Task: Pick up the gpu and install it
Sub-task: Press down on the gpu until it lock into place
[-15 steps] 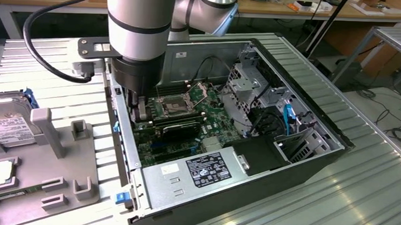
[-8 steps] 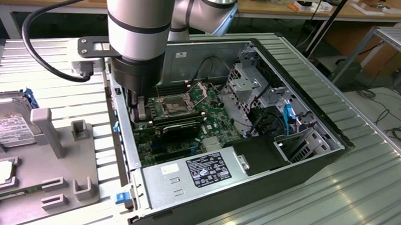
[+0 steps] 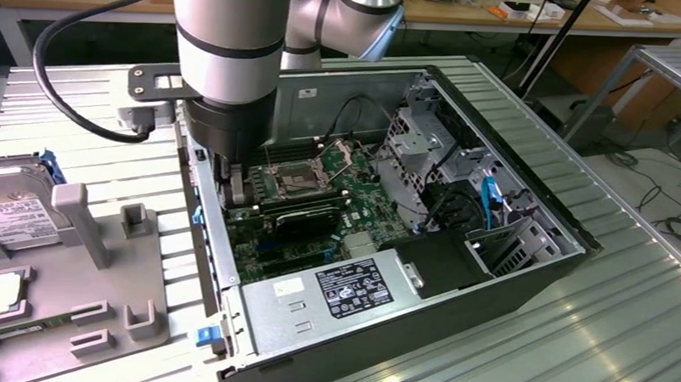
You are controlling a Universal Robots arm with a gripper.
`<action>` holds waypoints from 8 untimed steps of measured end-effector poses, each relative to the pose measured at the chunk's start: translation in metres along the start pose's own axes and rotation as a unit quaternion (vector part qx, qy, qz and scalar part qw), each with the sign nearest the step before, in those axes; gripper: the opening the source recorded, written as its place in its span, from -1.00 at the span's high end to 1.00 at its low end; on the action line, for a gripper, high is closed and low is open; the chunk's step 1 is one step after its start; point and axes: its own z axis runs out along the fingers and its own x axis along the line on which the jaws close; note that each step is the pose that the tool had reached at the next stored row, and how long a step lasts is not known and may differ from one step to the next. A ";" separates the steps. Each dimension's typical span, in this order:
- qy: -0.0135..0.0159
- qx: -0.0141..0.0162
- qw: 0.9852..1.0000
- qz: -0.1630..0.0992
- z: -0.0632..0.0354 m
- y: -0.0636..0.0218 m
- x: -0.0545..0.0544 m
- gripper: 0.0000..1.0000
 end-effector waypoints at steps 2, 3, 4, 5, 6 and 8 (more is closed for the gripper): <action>0.001 0.002 1.000 0.000 0.0018 0.0009 0.000 0.79; 0.001 0.003 1.000 0.000 0.0024 0.0011 0.000 0.79; 0.001 0.004 1.000 0.000 0.0032 0.0012 0.000 0.79; 0.001 0.006 1.000 0.000 0.0042 0.0012 0.000 0.79; 0.000 0.008 1.000 0.000 0.0056 0.0012 0.000 0.79; 0.001 0.012 1.000 -0.001 0.0066 0.0012 0.001 0.79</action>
